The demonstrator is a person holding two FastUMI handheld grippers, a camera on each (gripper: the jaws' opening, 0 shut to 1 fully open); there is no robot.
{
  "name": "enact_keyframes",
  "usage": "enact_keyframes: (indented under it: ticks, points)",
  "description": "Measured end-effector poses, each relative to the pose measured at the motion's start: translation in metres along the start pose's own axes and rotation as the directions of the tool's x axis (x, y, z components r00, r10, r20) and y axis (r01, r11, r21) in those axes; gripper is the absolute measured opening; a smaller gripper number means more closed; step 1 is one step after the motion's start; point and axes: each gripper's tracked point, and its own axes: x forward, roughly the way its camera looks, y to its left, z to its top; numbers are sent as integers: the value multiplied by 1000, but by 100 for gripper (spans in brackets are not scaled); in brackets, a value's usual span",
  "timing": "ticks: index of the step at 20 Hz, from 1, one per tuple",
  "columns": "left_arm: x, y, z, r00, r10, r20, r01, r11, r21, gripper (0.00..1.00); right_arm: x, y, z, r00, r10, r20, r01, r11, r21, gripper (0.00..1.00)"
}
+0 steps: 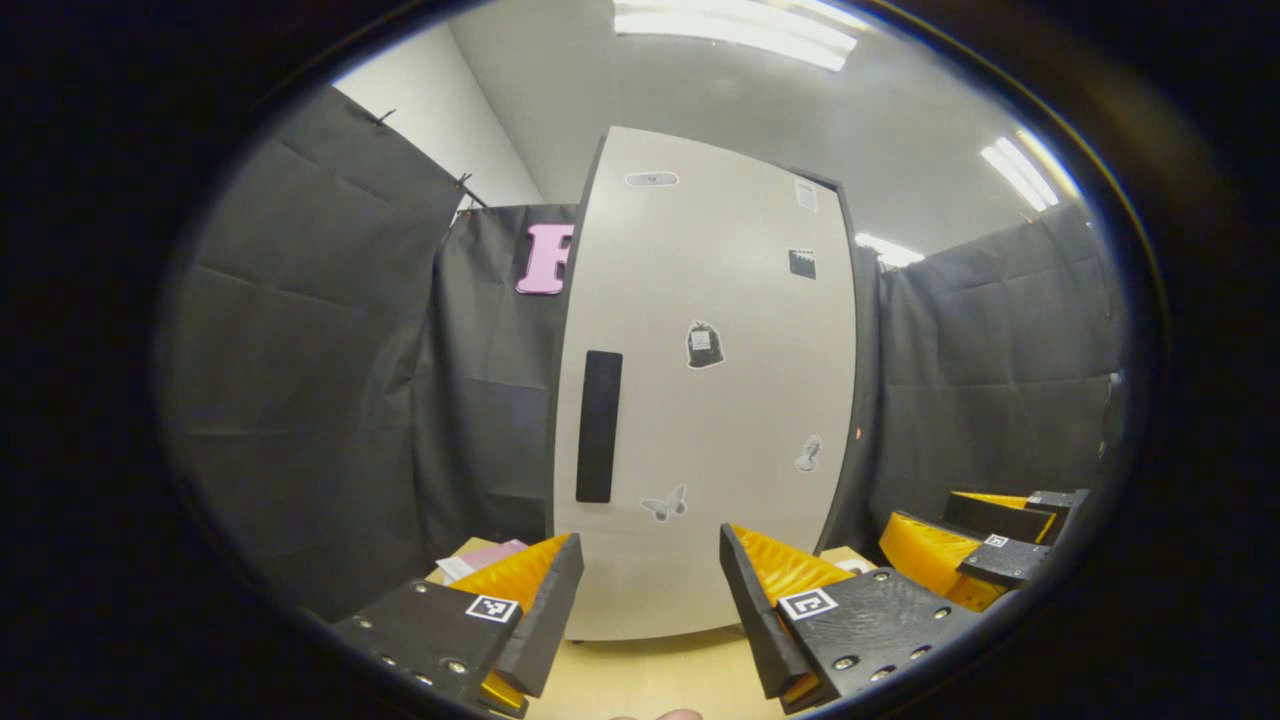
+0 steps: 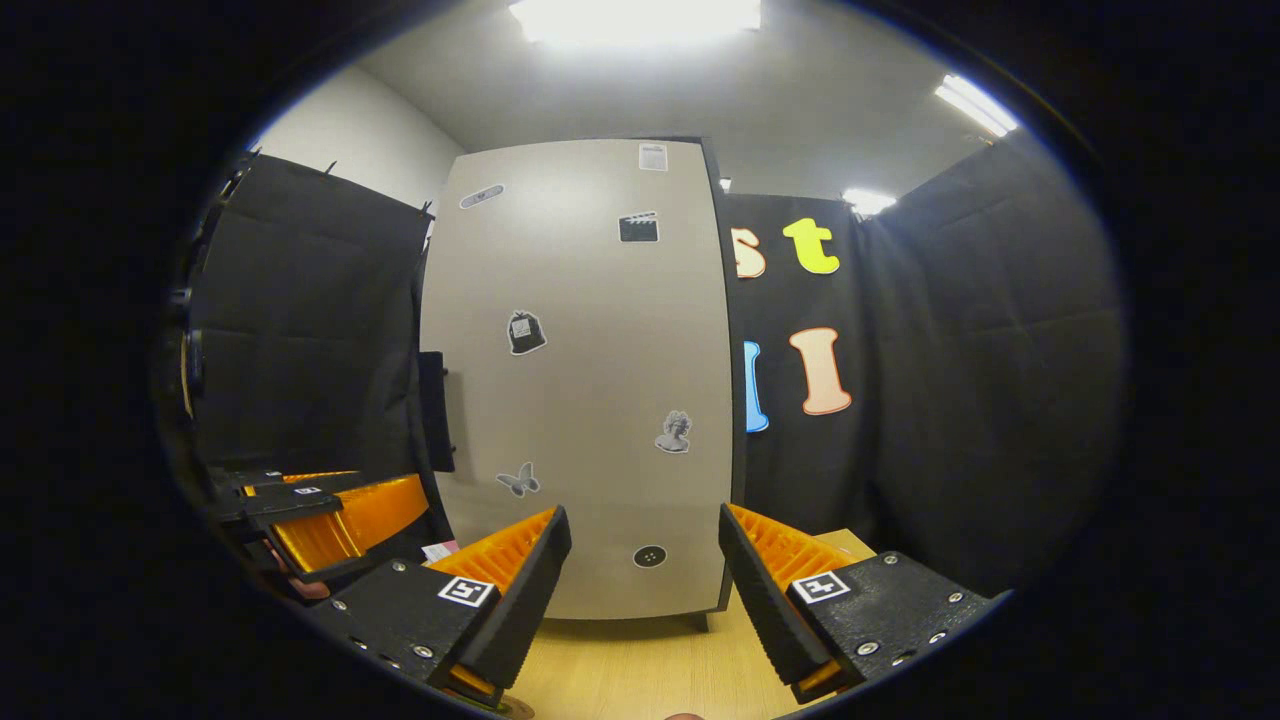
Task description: Open the cabinet door with the right hand, grasp the bottle in the cabinet with the left hand and place it on the coaster, then close the cabinet door with the right hand.
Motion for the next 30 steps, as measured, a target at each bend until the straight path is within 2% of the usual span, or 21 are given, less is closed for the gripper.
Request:
enact_keyframes:
  ticks: [1,4,5,6,15,16,19,20,21,24,25,30]
  points:
    - [0,0,-1,1000,0,-1,0,1000,-1,79,0,0,0,1000,-2,-1,2,1000,0,92]
    - [0,1,-2,1000,2,-5,-2,1000,3,79,-1,-1,0,1000,-7,-1,7,1000,5,92]
    - [1,1,-3,1000,3,-7,-3,1000,1,84,-1,0,0,1000,-8,-2,8,1000,4,92]
    - [1,1,-3,1000,3,-11,-3,1000,1,79,-1,0,0,1000,-9,-2,9,1000,4,92]
    - [1,1,-5,1000,4,-15,-4,1000,16,78,0,0,-2,1000,-12,-7,12,1000,9,92]
    - [1,1,-5,1000,4,-17,-3,1000,18,85,1,1,-4,1000,-11,-11,11,1000,9,92]
    - [1,0,-4,1000,3,-19,-2,1000,20,85,1,1,-5,1000,-10,-16,10,1000,11,92]
    - [1,1,-3,1000,2,-16,-2,1000,19,78,1,-1,-4,1000,-12,-14,12,1000,10,92]
    - [1,1,-4,1000,3,-16,-2,1000,19,85,1,-2,-3,1000,-15,-12,15,1000,9,92]
    - [1,2,-6,1000,5,-21,-4,1000,19,84,3,-2,-4,1000,-17,-13,17,1000,13,92]
    - [1,2,-7,1000,5,-20,-4,1000,18,78,3,-1,-4,1000,-16,-16,16,1000,12,92]
    - [2,3,-3,1000,11,-15,-10,1000,17,79,4,0,0,1000,-14,-3,14,1000,11,92]
